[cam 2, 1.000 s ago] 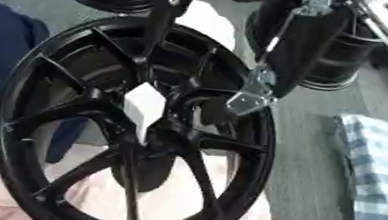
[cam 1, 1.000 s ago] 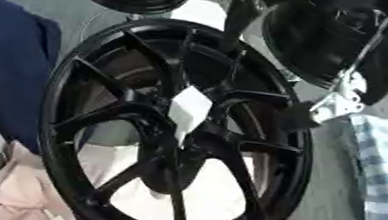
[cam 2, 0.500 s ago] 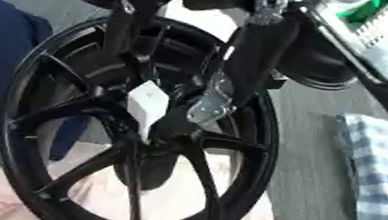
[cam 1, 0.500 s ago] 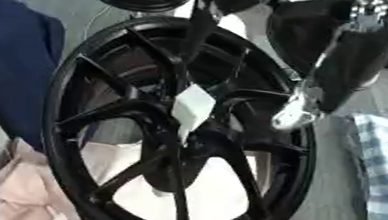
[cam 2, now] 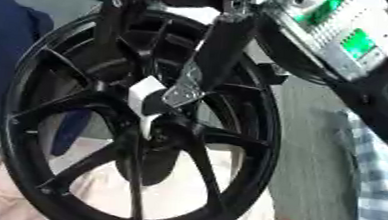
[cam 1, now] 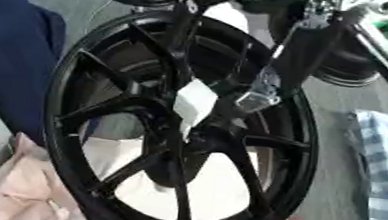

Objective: Pull the pin out of the wheel hub.

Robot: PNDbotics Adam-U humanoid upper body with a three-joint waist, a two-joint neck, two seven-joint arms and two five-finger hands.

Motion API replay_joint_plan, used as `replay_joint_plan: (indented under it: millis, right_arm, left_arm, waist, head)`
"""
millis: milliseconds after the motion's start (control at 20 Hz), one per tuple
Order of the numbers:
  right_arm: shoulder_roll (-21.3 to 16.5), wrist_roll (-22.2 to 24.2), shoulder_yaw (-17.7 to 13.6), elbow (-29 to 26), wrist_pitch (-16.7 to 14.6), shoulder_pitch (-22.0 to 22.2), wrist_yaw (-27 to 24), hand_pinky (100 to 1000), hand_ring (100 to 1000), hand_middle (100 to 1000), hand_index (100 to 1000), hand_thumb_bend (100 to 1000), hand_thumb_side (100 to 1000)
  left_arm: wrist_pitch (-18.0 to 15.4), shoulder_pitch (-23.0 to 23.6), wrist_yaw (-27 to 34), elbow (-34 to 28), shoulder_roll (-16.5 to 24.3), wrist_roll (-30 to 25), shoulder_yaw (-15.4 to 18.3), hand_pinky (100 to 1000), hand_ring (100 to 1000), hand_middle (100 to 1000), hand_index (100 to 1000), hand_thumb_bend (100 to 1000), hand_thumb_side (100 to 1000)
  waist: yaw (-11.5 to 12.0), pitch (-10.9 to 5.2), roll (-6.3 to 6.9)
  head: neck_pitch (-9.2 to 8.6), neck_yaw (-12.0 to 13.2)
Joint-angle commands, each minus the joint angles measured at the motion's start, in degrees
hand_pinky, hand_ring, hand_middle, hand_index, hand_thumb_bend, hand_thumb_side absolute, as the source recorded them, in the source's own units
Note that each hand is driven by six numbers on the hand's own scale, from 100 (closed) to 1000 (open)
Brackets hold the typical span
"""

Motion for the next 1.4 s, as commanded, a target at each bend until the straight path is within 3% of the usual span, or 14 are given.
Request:
replay_joint_plan:
  millis: [50, 750, 1400]
  right_arm:
    - [-0.3, -1.2, -0.4, 2.0, -0.9, -0.1, 1.8, 814, 781, 693, 789, 522, 270]
    - [-0.5, -0.5, 0.1, 5.4, -3.5, 3.2, 1.7, 807, 782, 697, 795, 529, 281]
    - [-0.4, -1.1, 0.2, 7.7, -4.2, 4.9, 3.1, 802, 773, 683, 785, 515, 232]
  left_arm:
    - [0.0, -1.2, -0.1, -1.2, 0.3, -0.3, -0.1, 616, 601, 526, 711, 100, 931]
    - [0.0, -2.0, 0.2, -1.4, 0.2, -0.4, -0.3, 614, 601, 526, 711, 100, 931]
    - [0.1, -2.5, 0.1, -1.7, 0.1, -0.5, -0.5, 612, 602, 527, 710, 100, 930]
  waist:
    - [0.2, -0.62, 0.4]
    - [1.1, 0.14, -0.01]
    - [1.6, 0.55, -0.22]
  head:
    - [0.28, -0.3]
    - [1.11, -0.1]
    - [1.32, -0.5]
